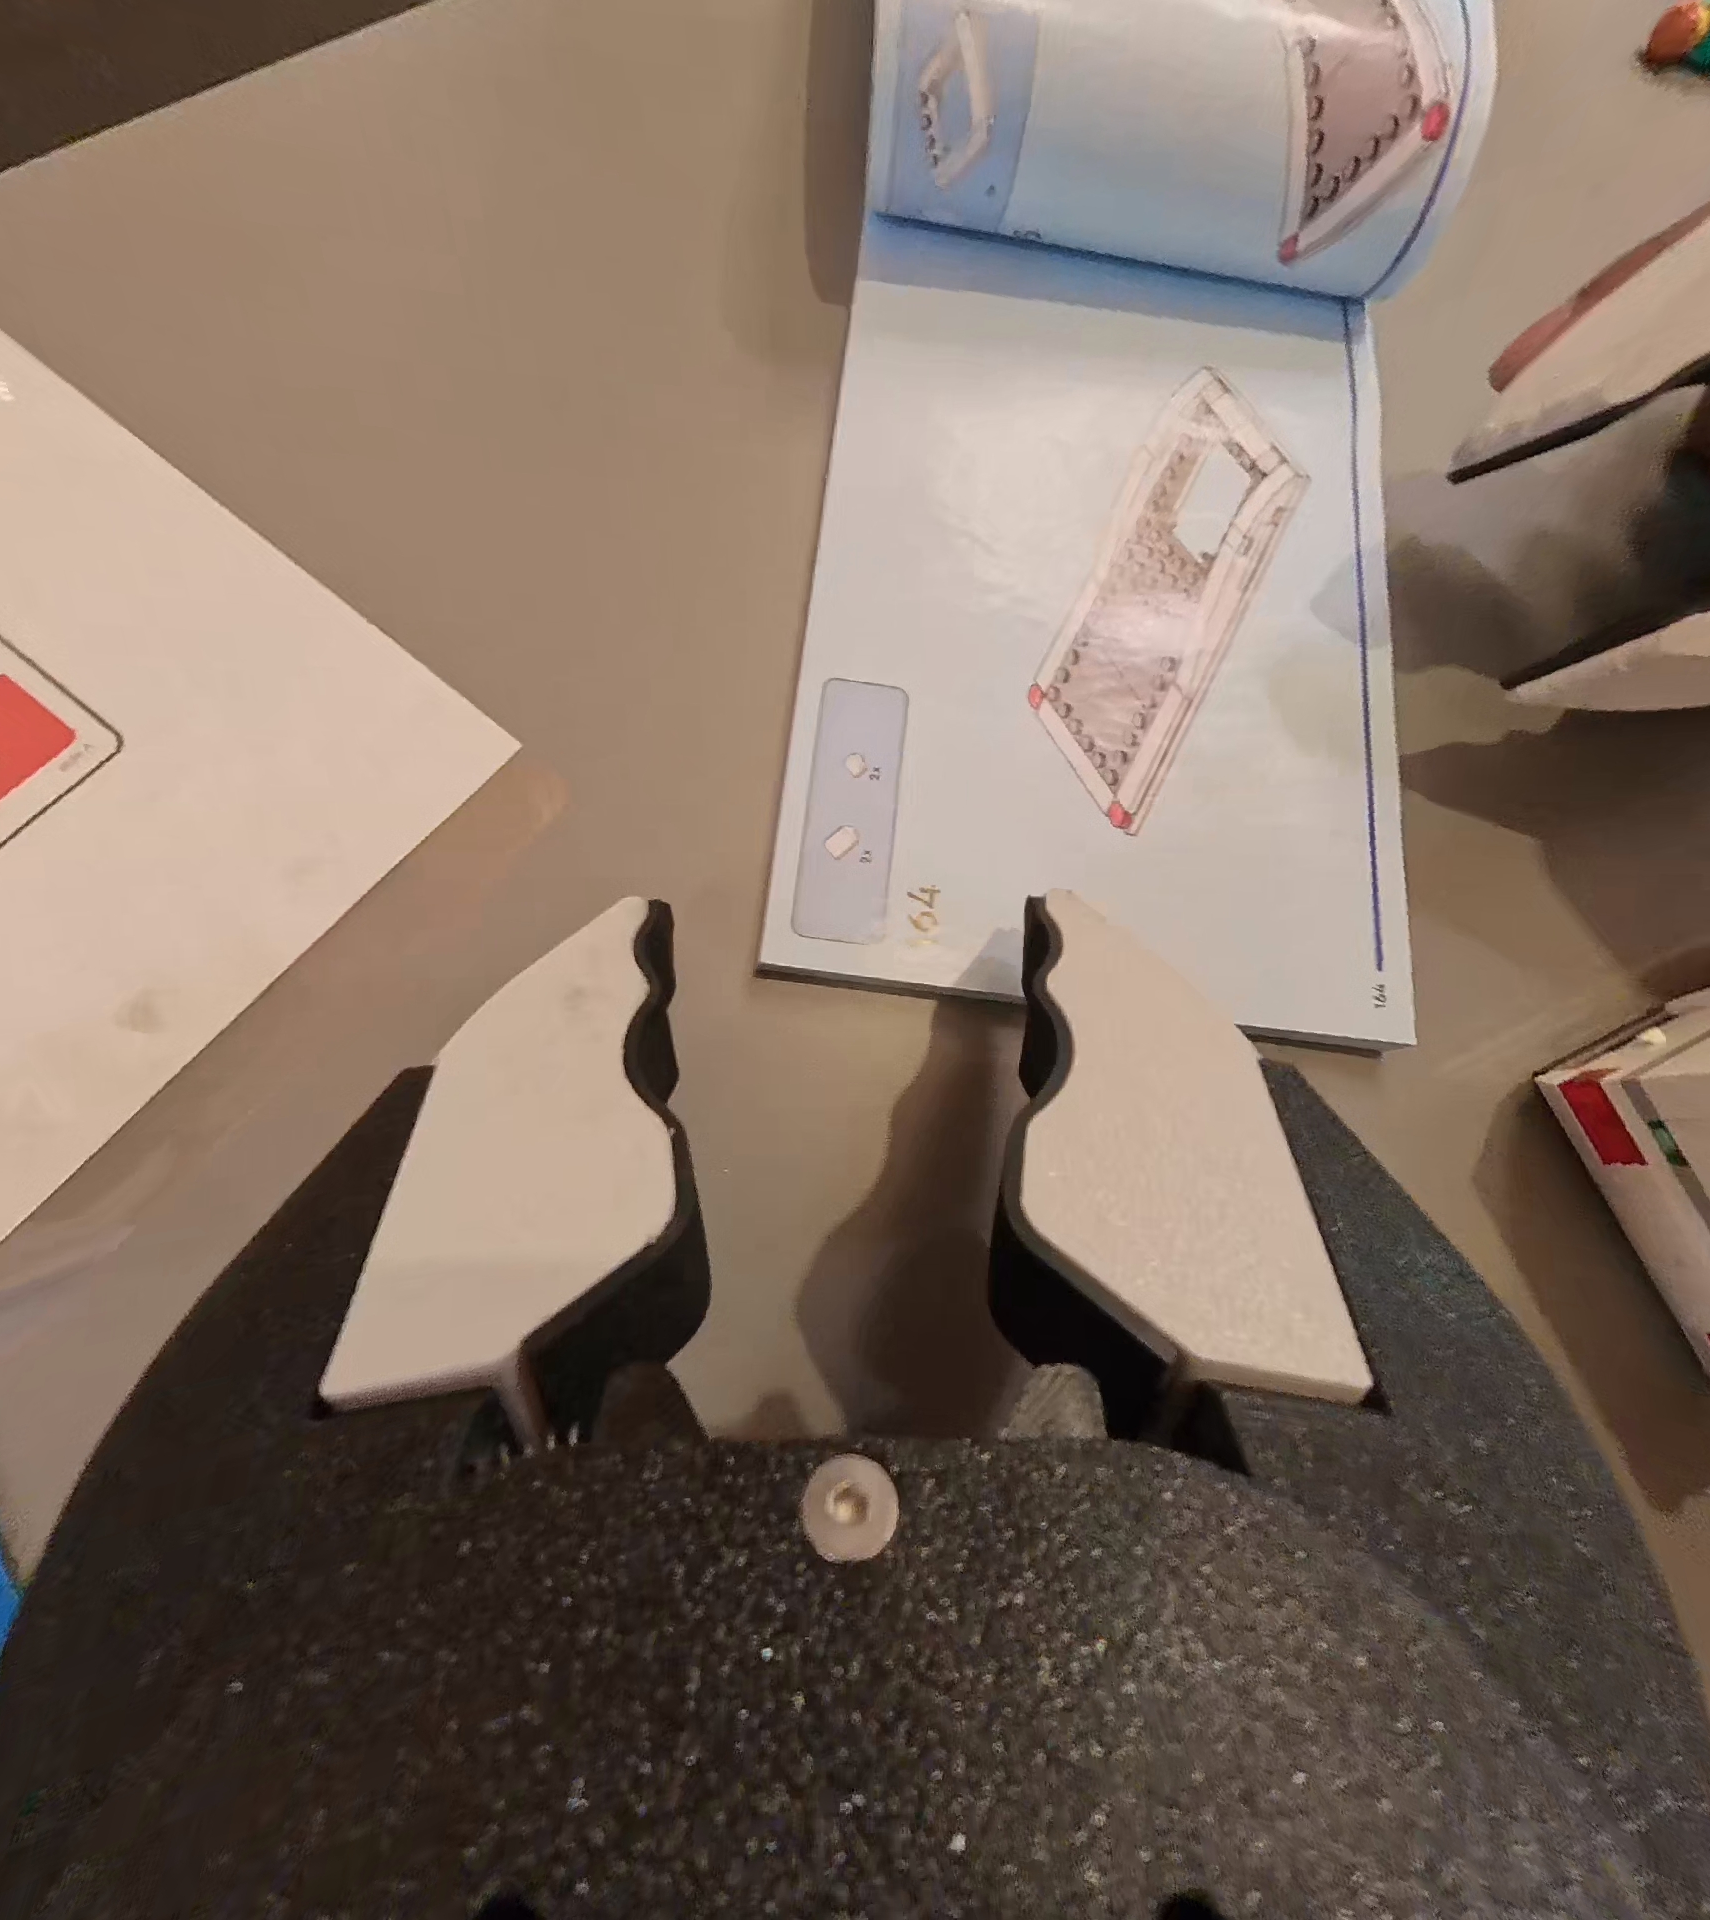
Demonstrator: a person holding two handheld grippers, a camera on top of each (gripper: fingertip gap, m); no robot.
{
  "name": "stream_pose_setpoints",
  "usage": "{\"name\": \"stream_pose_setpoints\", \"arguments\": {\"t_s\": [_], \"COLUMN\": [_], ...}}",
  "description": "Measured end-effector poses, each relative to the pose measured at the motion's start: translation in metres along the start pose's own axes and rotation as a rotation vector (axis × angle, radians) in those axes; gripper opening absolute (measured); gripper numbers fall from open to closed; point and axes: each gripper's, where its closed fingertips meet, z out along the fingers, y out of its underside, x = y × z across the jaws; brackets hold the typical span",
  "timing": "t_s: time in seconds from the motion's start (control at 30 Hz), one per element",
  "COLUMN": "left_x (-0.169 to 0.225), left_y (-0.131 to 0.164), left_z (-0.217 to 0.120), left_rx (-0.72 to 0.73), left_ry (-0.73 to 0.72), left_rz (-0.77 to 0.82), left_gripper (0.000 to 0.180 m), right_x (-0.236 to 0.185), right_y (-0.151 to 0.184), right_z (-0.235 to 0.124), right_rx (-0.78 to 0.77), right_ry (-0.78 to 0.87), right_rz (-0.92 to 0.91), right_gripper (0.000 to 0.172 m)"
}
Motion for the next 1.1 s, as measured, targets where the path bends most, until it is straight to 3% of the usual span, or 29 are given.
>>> {"name": "stream_pose_setpoints", "arguments": {"t_s": [0.23, 1.1], "left_x": [0.012, 0.014], "left_y": [0.006, 0.007], "left_z": [-0.001, -0.002], "left_rx": [-0.061, -0.075], "left_ry": [0.034, 0.026], "left_rz": [0.047, 0.049], "left_gripper": [0.063, 0.06], "right_x": [0.0, -0.002], "right_y": [0.001, 0.003], "right_z": [0.001, 0.002], "right_rx": [-0.007, -0.023], "right_ry": [-0.003, -0.016], "right_rz": [0.0, 0.002], "right_gripper": [0.038, 0.038]}}
